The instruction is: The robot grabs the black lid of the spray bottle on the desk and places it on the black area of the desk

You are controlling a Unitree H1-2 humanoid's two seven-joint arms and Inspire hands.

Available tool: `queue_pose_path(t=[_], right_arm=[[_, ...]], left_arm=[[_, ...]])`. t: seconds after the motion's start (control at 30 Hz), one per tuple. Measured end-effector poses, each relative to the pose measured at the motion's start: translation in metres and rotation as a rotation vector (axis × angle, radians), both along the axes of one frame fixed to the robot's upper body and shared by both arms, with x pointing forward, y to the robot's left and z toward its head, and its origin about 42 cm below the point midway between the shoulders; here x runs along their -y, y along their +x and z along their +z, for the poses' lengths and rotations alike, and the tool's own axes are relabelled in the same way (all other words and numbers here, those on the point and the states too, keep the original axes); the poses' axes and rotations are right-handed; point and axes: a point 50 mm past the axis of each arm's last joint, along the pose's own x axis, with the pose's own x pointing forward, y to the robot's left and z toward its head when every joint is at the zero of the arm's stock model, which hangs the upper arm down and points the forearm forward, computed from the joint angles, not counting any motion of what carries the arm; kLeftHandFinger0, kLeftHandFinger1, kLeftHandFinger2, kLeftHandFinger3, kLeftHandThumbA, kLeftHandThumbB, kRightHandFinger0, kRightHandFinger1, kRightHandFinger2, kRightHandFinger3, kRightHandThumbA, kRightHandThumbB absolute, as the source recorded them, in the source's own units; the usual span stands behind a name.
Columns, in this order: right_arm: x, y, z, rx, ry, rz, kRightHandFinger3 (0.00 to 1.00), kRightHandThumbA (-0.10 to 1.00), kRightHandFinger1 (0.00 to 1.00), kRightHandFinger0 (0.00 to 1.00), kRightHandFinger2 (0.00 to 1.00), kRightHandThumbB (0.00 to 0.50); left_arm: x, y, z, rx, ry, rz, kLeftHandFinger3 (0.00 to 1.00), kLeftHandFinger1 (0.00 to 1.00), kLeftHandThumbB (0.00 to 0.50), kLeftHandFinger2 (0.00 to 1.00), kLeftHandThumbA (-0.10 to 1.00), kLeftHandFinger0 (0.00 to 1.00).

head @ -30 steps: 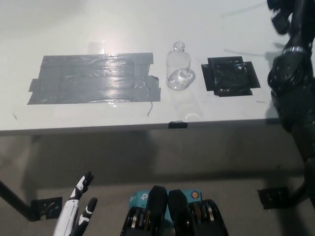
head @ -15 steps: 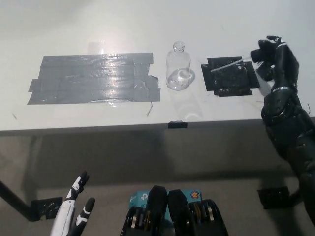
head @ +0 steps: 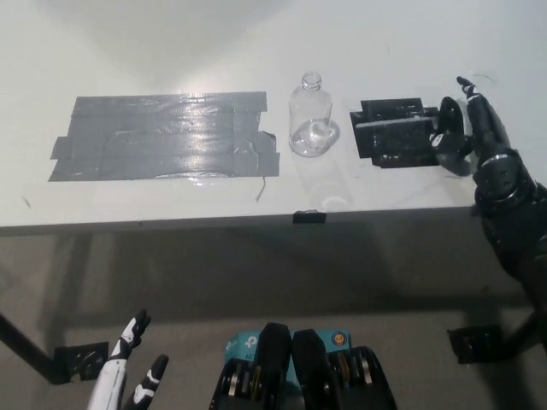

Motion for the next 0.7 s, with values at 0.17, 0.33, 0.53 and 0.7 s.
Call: queue_pose_path(t=[0.17,0.33,0.53,0.7], right_arm=[[0.000,0.004,0.014,0.024,0.033,0.038,1.00,0.68,1.00,1.00,1.00,0.303],[0.000,0.007,0.031,0.064,0.050,0.068,1.00,0.84,1.00,1.00,1.00,0.396],[0.000,0.009,0.051,0.106,0.117,0.095,1.00,0.89,1.00,1.00,1.00,0.461],[0.001,0.006,0.079,0.211,0.159,0.122,1.00,0.95,1.00,1.00,1.00,0.427]], left_arm=[[-0.001,0.001,0.001,0.005,0.000,0.005,1.00,1.00,0.064,1.00,0.91,1.00],[-0.001,0.004,0.002,0.013,0.003,0.007,1.00,1.00,0.055,1.00,0.90,1.00],[-0.001,0.006,0.003,0.018,0.005,0.006,1.00,1.00,0.038,1.00,0.86,1.00],[-0.001,0.008,0.005,0.023,0.007,0.005,1.00,1.00,0.049,1.00,0.86,1.00]])
